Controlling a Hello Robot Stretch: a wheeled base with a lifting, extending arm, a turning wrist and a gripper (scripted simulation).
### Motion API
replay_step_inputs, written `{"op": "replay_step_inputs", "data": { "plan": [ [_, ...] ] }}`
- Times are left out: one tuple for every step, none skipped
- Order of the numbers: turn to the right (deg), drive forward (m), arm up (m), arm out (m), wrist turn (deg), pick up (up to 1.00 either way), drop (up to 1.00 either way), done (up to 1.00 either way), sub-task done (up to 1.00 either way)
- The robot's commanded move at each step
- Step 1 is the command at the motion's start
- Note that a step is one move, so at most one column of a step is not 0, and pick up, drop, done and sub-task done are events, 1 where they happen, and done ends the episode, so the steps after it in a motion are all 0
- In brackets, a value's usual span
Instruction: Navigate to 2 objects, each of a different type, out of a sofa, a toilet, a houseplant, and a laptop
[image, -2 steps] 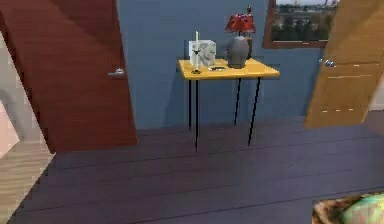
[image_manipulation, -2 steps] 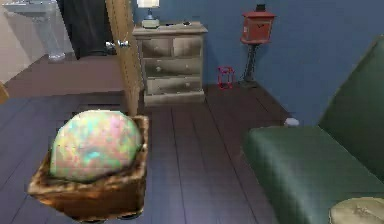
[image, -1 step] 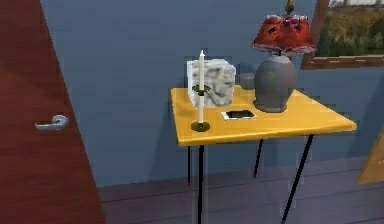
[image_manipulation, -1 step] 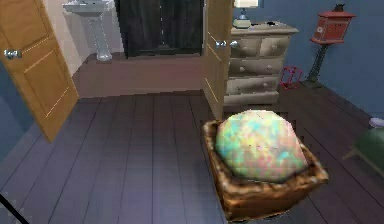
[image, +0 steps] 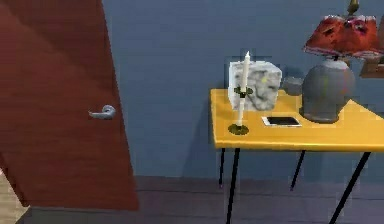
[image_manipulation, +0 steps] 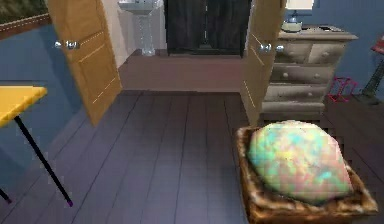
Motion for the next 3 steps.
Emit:
{"op": "replay_step_inputs", "data": {
  "plan": [
    [0.0, 0.05, 0.00, 0.00, 0.0, 0.00, 0.00, 0.00, 0.00],
    [45.0, 0.00, 0.00, 0.00, 0.0, 0.00, 0.00, 0.00, 0.00],
    [18.0, 0.00, 0.00, 0.00, 0.0, 0.00, 0.00, 0.00, 0.00]
  ]
}}
